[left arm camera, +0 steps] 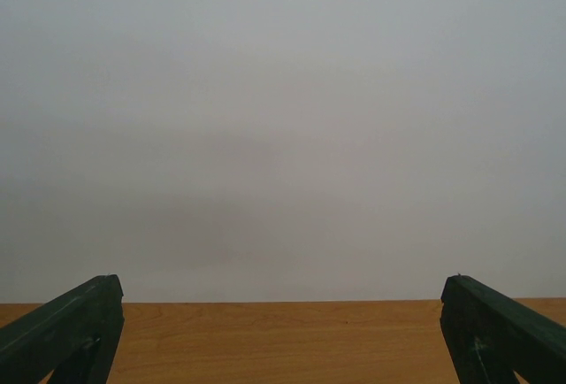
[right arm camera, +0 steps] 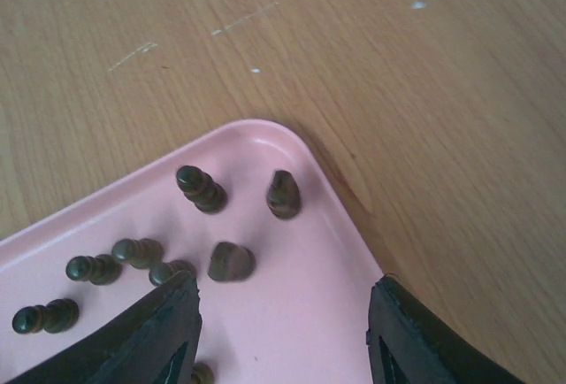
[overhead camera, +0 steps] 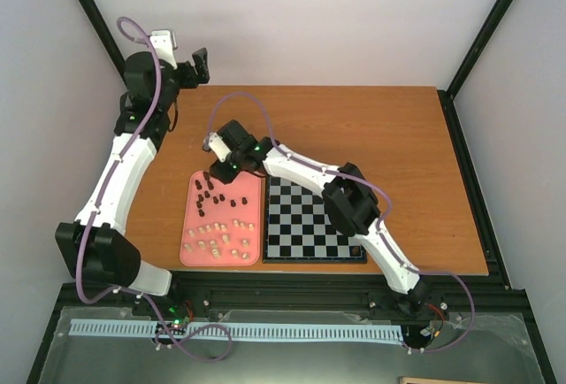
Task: Set up the chess pieces on the board
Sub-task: Pick up the chess piece from the storage box.
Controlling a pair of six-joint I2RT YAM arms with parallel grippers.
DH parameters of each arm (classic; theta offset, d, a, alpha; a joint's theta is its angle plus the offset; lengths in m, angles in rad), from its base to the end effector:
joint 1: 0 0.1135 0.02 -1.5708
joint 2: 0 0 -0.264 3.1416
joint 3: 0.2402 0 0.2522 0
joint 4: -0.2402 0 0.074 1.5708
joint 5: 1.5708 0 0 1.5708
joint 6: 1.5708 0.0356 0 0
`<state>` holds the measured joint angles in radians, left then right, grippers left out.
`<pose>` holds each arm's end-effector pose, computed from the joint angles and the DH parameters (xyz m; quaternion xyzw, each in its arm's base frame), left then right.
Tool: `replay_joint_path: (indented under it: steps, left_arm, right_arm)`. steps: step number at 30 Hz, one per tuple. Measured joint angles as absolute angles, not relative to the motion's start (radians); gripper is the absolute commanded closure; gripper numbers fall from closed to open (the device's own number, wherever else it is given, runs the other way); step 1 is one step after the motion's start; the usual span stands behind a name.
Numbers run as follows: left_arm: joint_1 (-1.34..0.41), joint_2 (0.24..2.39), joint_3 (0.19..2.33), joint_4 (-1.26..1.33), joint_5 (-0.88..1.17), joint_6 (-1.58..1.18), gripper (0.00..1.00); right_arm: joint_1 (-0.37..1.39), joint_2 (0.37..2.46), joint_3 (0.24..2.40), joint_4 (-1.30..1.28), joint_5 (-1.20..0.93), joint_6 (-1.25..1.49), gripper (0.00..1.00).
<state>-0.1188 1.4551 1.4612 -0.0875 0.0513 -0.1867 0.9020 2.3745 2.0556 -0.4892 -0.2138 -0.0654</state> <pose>0.3407 -0.0425 0.4283 -0.0076 0.7352 -0.1217 0.6668 0.3268 0.4257 0.1982 -0.4643 0.7985 0.2408 0.2979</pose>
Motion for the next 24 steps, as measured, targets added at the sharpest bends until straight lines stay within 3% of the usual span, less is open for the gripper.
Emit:
replay_joint_path:
  steps: [24]
  left_arm:
    - [-0.119, 1.384, 1.429, -0.083, 0.012, -0.179, 0.00]
  right_arm:
    - [0.950, 2.560, 2.254, -0.596, -0.275, -0.127, 0.63]
